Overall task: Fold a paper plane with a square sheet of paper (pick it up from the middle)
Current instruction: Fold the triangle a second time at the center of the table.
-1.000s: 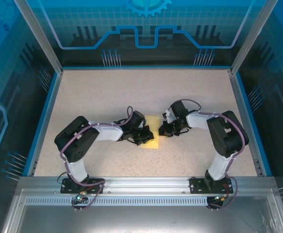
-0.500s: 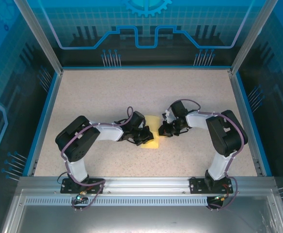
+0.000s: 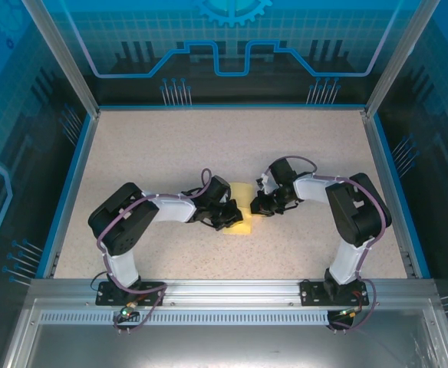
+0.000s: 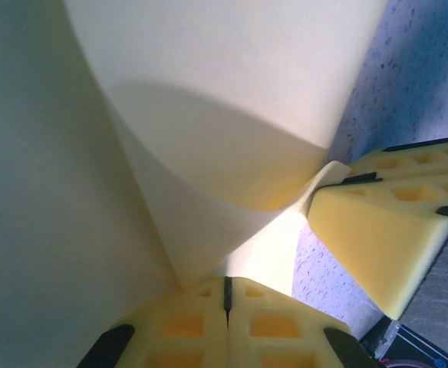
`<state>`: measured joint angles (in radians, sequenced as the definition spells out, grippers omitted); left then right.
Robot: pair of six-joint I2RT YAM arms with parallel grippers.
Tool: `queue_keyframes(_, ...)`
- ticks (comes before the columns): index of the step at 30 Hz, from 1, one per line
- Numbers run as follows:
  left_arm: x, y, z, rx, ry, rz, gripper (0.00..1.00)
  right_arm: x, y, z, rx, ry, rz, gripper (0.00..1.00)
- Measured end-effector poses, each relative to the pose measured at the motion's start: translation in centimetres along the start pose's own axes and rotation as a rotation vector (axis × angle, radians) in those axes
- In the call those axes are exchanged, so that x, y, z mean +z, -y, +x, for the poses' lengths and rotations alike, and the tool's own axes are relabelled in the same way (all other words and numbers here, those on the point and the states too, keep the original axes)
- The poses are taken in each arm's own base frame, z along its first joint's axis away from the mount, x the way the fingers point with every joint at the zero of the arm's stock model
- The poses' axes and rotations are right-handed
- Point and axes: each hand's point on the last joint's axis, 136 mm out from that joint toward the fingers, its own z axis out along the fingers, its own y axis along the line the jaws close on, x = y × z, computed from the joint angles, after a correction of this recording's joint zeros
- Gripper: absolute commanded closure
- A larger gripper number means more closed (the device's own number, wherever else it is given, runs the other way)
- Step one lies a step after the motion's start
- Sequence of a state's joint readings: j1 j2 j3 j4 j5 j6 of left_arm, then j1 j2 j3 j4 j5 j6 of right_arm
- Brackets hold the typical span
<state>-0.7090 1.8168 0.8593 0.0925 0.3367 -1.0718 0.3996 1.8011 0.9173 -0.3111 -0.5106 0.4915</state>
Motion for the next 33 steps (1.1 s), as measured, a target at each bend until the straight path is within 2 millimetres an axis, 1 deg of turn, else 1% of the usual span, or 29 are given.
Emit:
queue_keyframes(3, 0.0, -0.1, 0.0, -0.001, 0.004, -0.018, 0.96, -0.5, 0.2, -0.5, -0.004, 0.022, 0.034, 0.79)
queue_keyframes(5, 0.0, -0.1, 0.0, -0.004, 0.007, -0.026, 0.97, -1.1, 0.2, -0.7, -0.011, 0.044, 0.055, 0.78)
queue_keyframes(9, 0.0, -0.1, 0.0, -0.011, 0.012, -0.028, 0.97, -2.4, -0.7, -1.2, -0.039, 0.092, 0.058, 0.79)
queue_keyframes(11, 0.0, -0.1, 0.0, -0.022, 0.013, -0.029, 0.97, -2.5, -1.0, -1.2, -0.054, 0.096, 0.054, 0.81)
queue_keyframes(18, 0.1, -0.1, 0.0, -0.038, 0.018, -0.032, 0.97, -1.0, -2.4, 0.1, -0.107, 0.042, 0.034, 0.84)
queue_keyframes(24, 0.1, -0.1, 0.0, -0.05, 0.018, -0.032, 0.98, 0.2, -1.8, -0.1, -0.094, 0.01, 0.042, 0.86)
queue_keyframes(30, 0.0, -0.1, 0.0, -0.051, 0.019, -0.03, 0.97, 0.8, -0.9, -0.2, -0.093, -0.003, 0.074, 0.87)
queue_keyframes(33, -0.1, 0.0, 0.0, -0.046, 0.021, -0.031, 0.96, 0.9, -0.8, -0.3, -0.099, -0.007, 0.079, 0.88)
